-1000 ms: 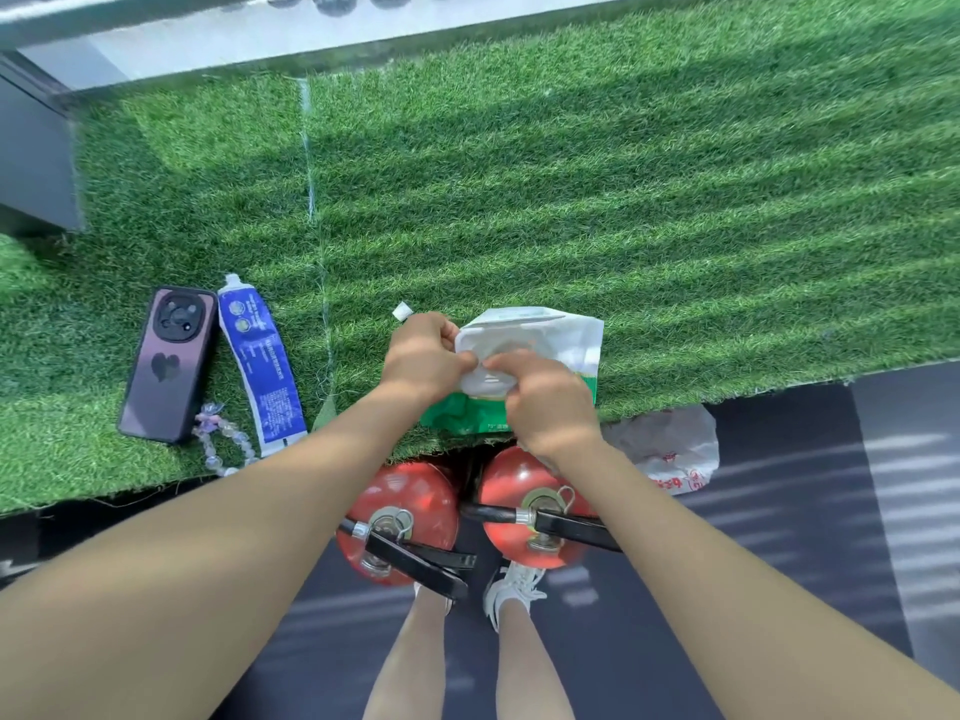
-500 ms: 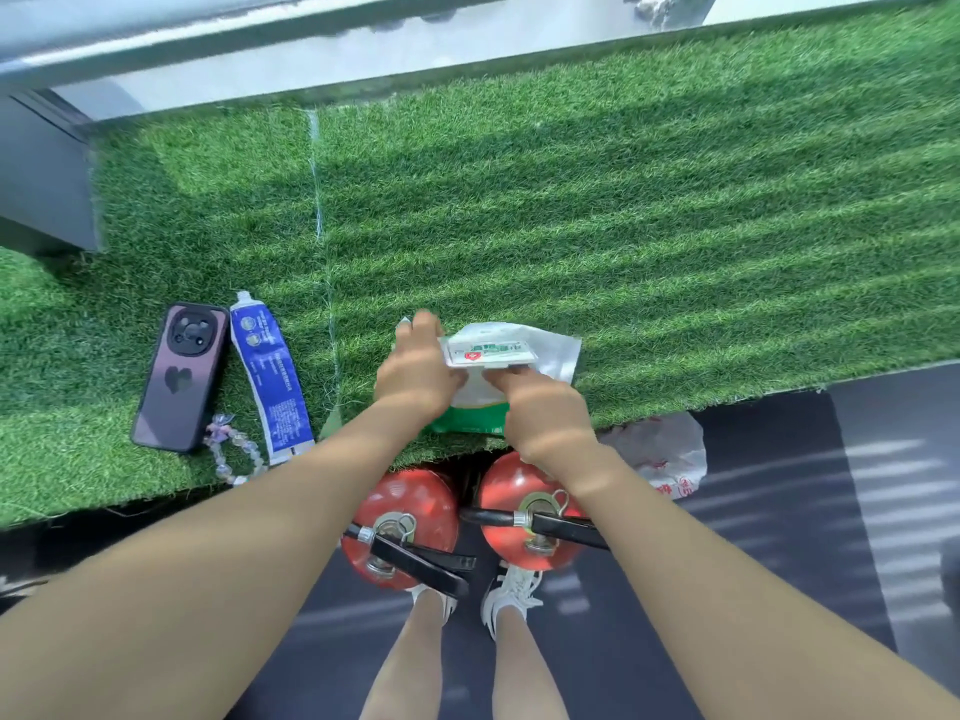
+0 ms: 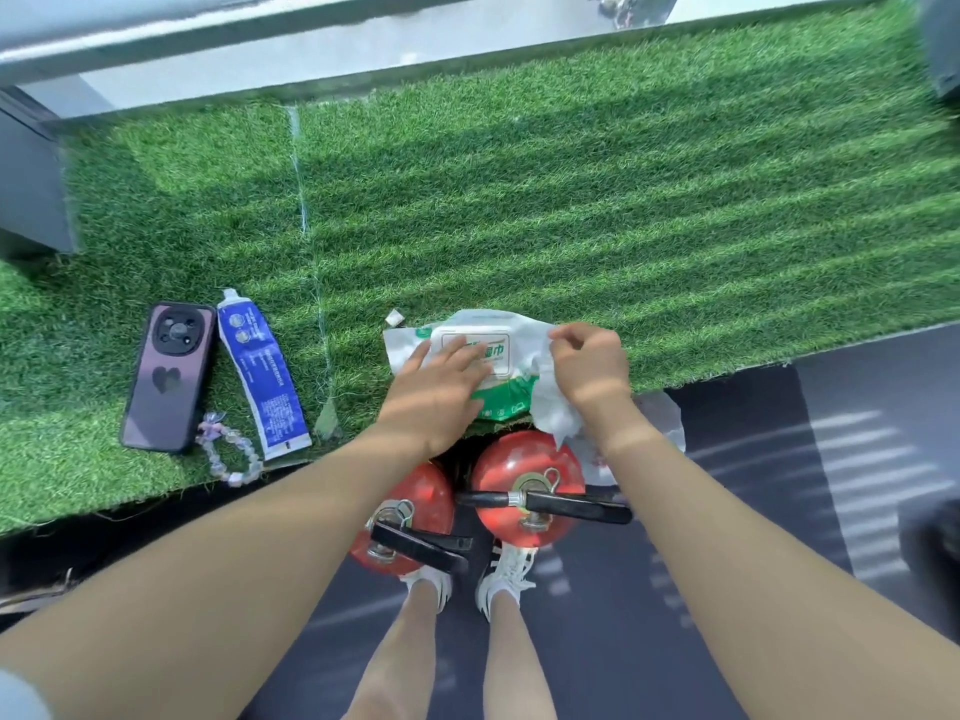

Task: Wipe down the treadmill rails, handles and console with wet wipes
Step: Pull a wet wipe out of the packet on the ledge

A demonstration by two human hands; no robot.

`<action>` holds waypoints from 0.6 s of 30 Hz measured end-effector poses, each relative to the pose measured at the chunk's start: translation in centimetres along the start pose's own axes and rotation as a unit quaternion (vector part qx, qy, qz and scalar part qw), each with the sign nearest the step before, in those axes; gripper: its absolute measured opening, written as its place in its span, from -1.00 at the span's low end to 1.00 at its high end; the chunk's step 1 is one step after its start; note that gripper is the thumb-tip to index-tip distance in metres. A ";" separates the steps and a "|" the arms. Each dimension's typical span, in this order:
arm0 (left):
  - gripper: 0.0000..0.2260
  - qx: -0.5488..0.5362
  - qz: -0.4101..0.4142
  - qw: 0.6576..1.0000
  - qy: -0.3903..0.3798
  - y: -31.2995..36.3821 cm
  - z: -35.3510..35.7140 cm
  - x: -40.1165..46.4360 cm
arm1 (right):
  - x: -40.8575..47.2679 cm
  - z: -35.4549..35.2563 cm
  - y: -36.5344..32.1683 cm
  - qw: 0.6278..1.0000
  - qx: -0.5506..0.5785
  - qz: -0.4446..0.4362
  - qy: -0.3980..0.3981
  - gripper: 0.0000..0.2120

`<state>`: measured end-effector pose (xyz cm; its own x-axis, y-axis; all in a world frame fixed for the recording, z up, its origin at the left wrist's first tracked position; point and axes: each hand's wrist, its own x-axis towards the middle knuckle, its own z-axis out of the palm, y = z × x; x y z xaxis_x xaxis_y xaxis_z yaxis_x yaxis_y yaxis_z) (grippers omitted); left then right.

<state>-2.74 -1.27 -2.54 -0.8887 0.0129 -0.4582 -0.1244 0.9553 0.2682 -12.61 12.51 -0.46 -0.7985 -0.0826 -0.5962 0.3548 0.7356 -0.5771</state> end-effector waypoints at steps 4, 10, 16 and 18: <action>-0.70 -0.161 -0.046 0.984 0.059 0.7 -2.5 -0.5 | -1.5 -0.9 -2.2 0.997 0.071 0.042 -0.007 -0.81; -0.77 -0.608 -0.217 0.764 0.019 2.8 -9.2 -2.8 | -5.4 -2.7 -7.7 0.977 0.194 0.074 -0.051 -0.77; -0.87 -0.692 -0.181 0.696 0.071 3.7 -15.7 -7.6 | -10.4 -5.1 -13.9 0.960 0.251 0.043 -0.114 -0.92; -0.89 -0.691 -0.203 0.685 0.109 4.0 -17.9 -10.0 | -12.6 -6.0 -15.4 0.957 0.255 0.016 -0.137 -0.93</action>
<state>-2.23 -2.86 18.25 -0.6830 -0.3592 -0.6360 -0.5460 -0.3274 0.7712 -10.94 6.26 19.25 -0.6509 -0.2909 -0.7013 0.6238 0.3216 -0.7124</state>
